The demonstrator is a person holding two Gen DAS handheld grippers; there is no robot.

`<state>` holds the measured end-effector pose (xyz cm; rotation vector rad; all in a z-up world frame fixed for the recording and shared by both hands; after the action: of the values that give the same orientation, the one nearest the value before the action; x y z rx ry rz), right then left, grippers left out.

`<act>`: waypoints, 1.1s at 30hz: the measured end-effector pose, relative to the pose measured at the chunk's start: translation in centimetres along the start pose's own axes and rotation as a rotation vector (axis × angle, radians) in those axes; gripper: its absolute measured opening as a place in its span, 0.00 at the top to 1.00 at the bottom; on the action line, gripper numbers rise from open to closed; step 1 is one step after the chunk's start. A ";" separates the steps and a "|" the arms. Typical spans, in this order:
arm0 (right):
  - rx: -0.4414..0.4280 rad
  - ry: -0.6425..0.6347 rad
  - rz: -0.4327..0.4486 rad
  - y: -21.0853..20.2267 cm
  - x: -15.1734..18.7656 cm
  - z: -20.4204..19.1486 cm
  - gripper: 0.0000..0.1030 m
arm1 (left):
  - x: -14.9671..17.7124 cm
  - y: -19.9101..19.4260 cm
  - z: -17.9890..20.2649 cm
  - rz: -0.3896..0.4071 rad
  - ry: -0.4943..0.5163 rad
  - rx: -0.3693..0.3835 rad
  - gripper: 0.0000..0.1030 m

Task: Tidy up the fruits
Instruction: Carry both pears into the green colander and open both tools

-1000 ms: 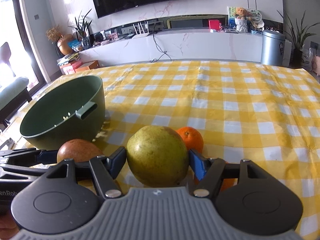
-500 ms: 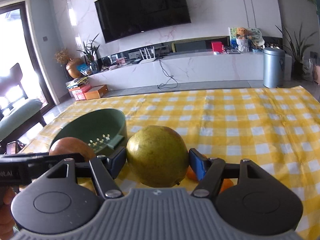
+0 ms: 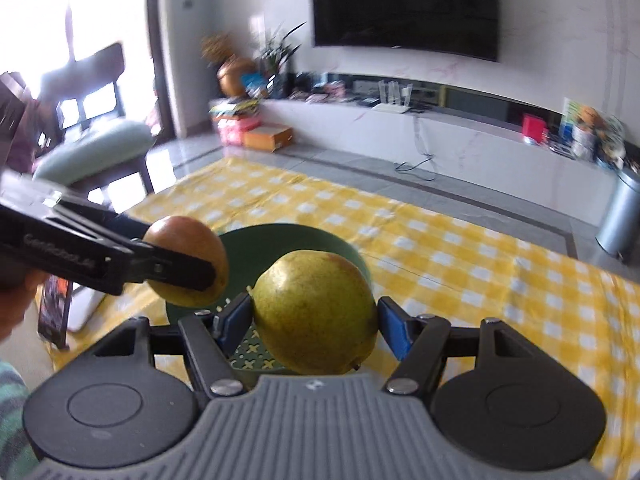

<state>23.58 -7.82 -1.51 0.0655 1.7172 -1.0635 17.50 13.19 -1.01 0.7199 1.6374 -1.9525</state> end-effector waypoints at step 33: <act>-0.256 -0.335 -0.534 13.7 -0.1 -2.4 0.36 | 1.5 9.2 -1.8 -0.348 0.406 0.040 0.22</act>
<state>28.90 2.03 -9.70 -0.7296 1.5787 -1.1426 22.72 13.44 -9.00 0.9490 2.0854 -2.1870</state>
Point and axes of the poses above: each gripper's, at about its wrist camera, not at the fingertips, and y roughly the way its jaws point, z to its right, x to its underside, the point moved 3 cm from there along y, roughly the way its jaws point
